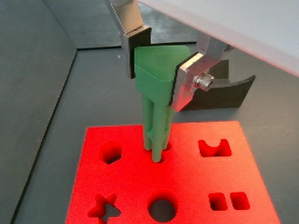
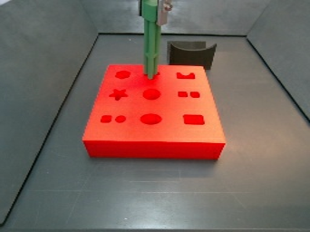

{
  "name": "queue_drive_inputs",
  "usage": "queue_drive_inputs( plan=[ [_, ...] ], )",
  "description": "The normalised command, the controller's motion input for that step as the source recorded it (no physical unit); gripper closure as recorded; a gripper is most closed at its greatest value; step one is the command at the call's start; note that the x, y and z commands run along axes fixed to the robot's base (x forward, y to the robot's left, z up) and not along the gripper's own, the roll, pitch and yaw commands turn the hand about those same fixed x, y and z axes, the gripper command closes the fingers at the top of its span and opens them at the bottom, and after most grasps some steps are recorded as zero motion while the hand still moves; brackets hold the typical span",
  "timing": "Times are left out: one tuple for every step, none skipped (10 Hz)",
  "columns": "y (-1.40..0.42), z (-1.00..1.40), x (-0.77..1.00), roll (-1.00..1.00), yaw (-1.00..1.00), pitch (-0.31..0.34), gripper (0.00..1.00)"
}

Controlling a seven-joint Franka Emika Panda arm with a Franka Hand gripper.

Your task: Insert the 3 prong object.

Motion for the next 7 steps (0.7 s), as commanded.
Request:
queue_drive_inputs(
  plan=[
    [0.02, -0.33, 0.34, -0.02, -0.09, 0.096, 1.00],
    [0.03, -0.29, 0.27, 0.00, -0.06, 0.097, 1.00],
    [0.00, -0.24, 0.00, 0.03, -0.10, 0.087, 1.00],
    [0.00, -0.25, 0.00, 0.01, -0.09, 0.086, 1.00],
    [0.00, -0.30, 0.00, 0.00, 0.00, 0.043, 1.00],
    [0.00, -0.67, 0.00, -0.09, -0.10, 0.097, 1.00],
    [0.07, -0.79, 0.06, -0.14, -0.16, 0.094, 1.00]
  ],
)
